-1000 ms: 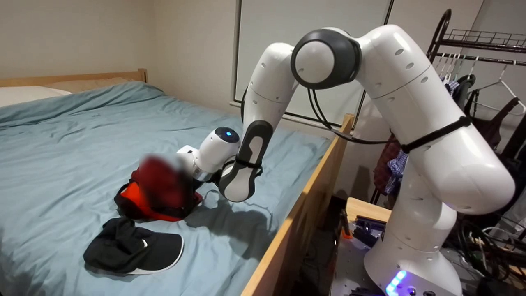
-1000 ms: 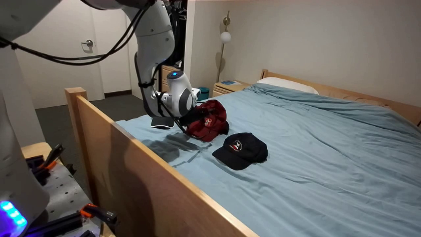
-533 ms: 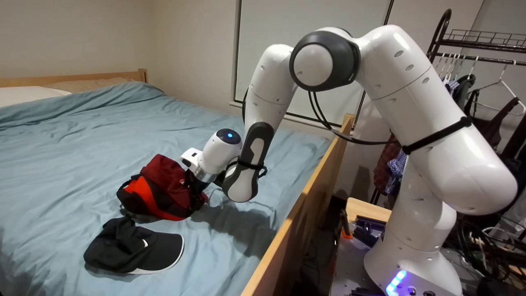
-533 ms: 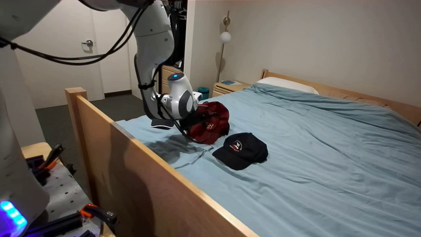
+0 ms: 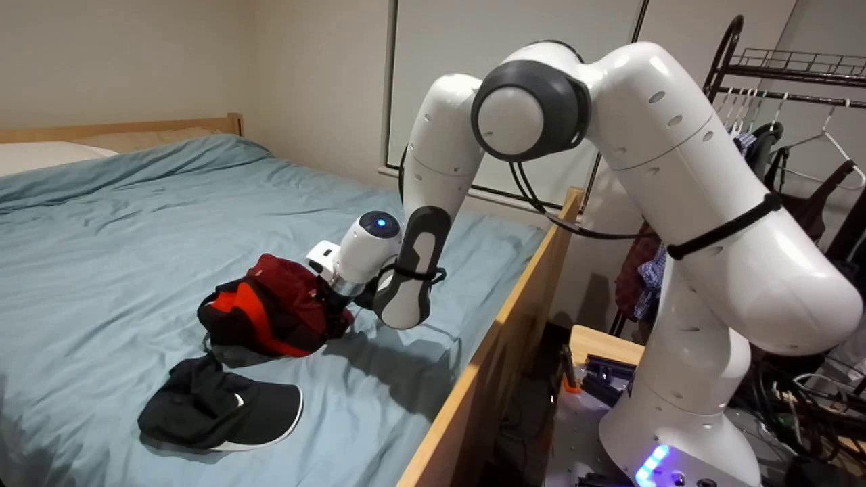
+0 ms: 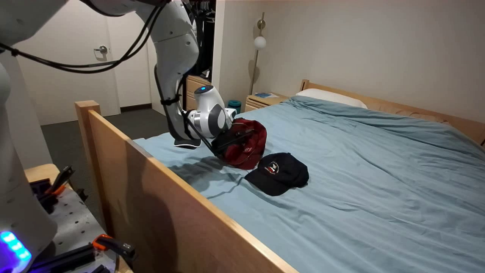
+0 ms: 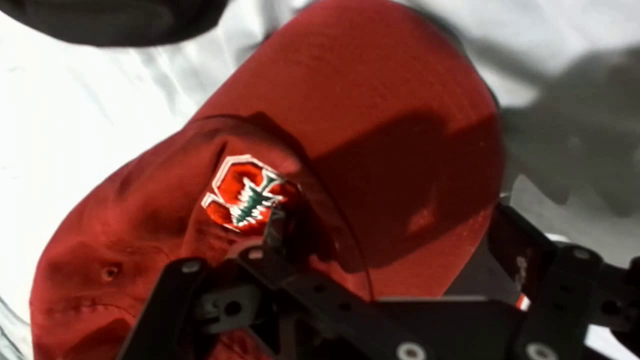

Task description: Move the caps to the right

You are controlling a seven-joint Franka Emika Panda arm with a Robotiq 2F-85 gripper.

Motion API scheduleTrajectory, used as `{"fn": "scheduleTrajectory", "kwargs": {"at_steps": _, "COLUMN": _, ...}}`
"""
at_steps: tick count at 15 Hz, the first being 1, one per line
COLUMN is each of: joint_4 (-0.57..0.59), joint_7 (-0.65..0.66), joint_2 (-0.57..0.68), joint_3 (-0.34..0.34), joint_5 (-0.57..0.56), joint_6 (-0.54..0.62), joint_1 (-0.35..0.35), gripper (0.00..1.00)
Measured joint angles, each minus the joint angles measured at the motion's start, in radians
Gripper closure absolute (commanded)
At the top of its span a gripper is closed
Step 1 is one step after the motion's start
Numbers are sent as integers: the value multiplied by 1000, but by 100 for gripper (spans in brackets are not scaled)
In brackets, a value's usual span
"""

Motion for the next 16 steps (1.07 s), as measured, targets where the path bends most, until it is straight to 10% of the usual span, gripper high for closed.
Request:
{"fn": "scheduleTrajectory", "kwargs": {"at_steps": 15, "joint_4": 19, "joint_7": 32, "joint_2": 115, "joint_3": -207, "joint_5": 192, "joint_6": 8, "joint_1": 195, "gripper": 0}}
{"fn": "scheduleTrajectory", "kwargs": {"at_steps": 16, "joint_4": 27, "joint_7": 38, "joint_2": 135, "joint_3": -225, "joint_5": 218, "joint_6": 11, "joint_1": 219, "gripper": 25}}
